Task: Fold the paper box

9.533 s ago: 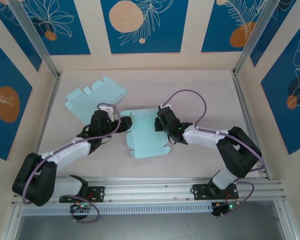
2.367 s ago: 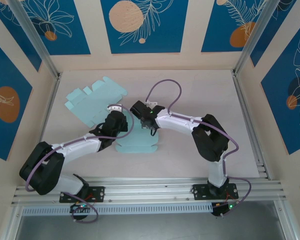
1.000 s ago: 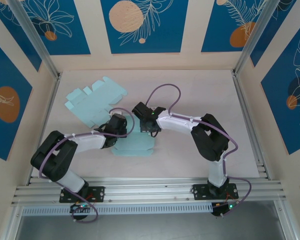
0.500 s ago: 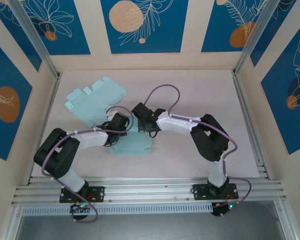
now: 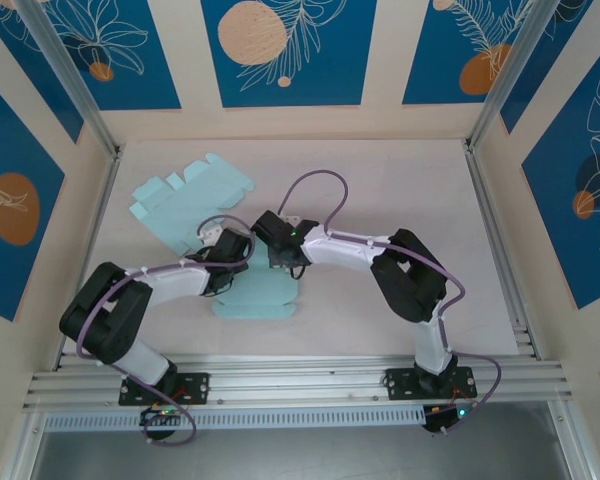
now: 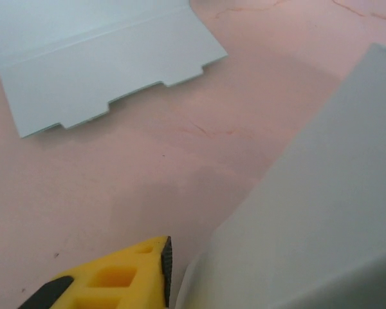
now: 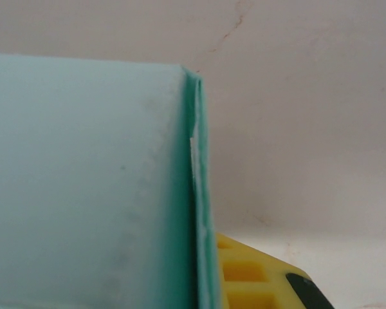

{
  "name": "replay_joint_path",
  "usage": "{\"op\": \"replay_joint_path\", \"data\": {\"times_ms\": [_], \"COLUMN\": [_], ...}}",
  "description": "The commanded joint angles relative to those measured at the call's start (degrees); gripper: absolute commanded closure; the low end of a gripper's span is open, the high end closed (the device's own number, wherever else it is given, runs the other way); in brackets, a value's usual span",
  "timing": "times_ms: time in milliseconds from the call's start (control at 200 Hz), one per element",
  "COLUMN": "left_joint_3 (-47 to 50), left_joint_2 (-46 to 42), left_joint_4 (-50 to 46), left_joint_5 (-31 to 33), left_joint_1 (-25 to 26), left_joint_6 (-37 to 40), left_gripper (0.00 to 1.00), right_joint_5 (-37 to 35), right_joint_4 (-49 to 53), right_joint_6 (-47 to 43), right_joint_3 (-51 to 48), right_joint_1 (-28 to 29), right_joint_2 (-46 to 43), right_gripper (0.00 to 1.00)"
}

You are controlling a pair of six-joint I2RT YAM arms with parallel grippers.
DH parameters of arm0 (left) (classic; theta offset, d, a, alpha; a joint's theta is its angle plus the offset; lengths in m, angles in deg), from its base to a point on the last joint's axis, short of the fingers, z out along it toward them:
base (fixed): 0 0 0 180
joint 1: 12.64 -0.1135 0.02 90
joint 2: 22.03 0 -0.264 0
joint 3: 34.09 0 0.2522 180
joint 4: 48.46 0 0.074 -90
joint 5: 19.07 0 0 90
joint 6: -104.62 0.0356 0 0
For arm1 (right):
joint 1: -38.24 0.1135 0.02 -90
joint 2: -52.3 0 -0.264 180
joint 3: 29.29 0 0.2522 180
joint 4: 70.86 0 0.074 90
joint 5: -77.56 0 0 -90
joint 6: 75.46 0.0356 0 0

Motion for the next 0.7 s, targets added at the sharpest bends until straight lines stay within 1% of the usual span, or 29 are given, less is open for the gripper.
{"op": "replay_joint_path", "data": {"times_ms": [0, 125, 250, 350, 445, 695], "left_joint_3": [3.4, 4.7, 5.7, 6.0, 5.7, 4.0], "left_joint_2": [-2.3, -6.9, -12.8, -16.3, -17.7, -16.9], "left_joint_4": [2.4, 3.4, 2.4, 2.6, 3.0, 2.8], "left_joint_5": [1.9, -0.1, 1.2, 2.4, 1.8, -1.9], "left_joint_1": [-2.6, -2.6, -2.7, -2.7, -2.7, -2.8], "left_joint_6": [-1.0, 3.0, 6.7, 11.2, 15.7, 23.1], "left_gripper": [0.64, 0.53, 0.45, 0.45, 0.46, 0.47], "right_joint_5": [-0.2, -0.2, 0.3, 0.9, 1.3, 1.9], "right_joint_4": [8.6, 8.7, 8.5, 8.3, 8.3, 8.2], "right_joint_6": [1.2, 1.1, 0.8, 0.5, 0.3, -0.1], "right_joint_3": [-0.4, 0.0, 0.6, 1.1, 1.4, 1.3], "right_joint_1": [-0.6, -0.7, -0.8, -0.9, -0.9, -0.8], "right_joint_2": [1.0, 1.2, 1.4, 1.7, 1.9, 1.6], "right_gripper": [0.98, 0.98, 0.98, 0.98, 0.98, 0.98]}}
